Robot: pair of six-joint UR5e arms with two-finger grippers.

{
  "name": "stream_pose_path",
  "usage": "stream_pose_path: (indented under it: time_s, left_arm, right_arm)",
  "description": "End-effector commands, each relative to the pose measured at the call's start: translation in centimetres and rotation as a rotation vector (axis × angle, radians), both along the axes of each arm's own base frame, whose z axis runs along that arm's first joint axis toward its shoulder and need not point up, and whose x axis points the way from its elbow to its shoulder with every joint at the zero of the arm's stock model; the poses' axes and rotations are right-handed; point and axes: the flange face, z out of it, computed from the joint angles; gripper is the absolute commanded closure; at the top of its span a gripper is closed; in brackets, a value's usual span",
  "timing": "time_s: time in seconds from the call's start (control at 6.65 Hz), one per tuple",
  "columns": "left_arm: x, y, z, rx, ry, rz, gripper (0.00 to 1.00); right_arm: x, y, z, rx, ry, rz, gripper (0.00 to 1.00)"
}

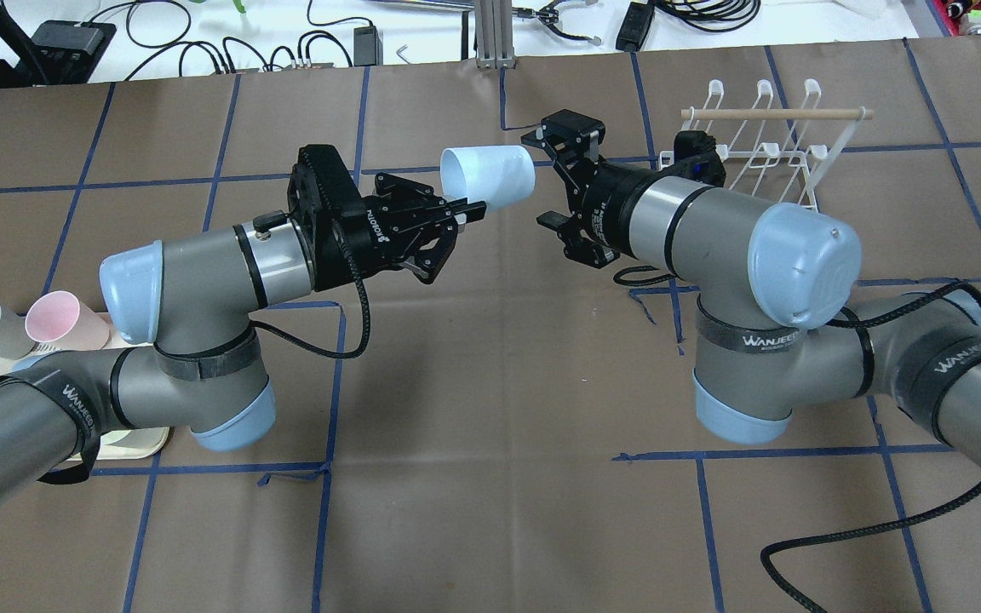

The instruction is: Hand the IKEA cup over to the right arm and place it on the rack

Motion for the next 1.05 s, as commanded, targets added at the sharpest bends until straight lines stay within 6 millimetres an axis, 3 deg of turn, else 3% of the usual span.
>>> stream_pose_path:
  time_s: [0.0,0.9]
  left_arm:
    - [0.0,0.0,0.1,0.0,0.0,0.0,0.95]
    - [0.1,-0.1,0.2,0.004,0.004,0.006,0.93]
  right_arm:
    - [1.7,-0.1,-0.1,0.0,0.014,0.012,0.04]
    - [2.5,-1.7,0.2,-0.012,0.011,0.02,0.04]
